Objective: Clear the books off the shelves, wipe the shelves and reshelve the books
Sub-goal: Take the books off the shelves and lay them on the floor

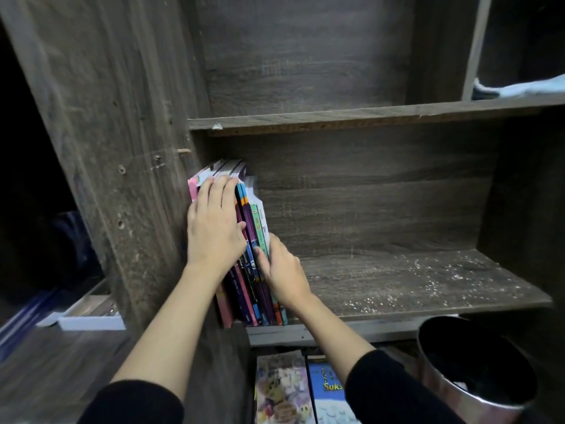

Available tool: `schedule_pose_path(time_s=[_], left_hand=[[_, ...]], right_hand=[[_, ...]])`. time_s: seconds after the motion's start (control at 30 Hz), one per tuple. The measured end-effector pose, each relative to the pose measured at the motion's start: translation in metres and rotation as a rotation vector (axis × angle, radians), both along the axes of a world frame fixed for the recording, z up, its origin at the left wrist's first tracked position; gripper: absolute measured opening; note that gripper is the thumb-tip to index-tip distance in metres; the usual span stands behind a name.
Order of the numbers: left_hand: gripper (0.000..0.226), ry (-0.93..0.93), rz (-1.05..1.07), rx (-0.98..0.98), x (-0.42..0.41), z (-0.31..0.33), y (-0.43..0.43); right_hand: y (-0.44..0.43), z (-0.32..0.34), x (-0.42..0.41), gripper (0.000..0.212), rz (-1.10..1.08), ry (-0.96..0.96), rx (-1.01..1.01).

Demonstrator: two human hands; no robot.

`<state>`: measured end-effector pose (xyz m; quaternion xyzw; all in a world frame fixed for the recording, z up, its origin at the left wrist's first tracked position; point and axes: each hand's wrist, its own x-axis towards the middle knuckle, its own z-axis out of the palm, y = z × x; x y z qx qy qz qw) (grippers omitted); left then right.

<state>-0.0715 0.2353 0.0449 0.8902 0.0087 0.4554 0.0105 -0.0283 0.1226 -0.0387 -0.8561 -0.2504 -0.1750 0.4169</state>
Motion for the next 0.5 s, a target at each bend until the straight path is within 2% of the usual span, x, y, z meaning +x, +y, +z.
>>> schedule_pose_path(time_s=[0.37,0.5], left_hand=[[0.085,-0.02,-0.075,-0.004,0.003,0.002,0.011],[0.086,-0.025,-0.114,-0.066,0.001,0.001,0.011]], right_hand=[[0.004,0.003,-0.002,0.043,-0.074,-0.013,-0.036],[0.004,0.005,-0.005,0.045,-0.079,0.0,-0.036]])
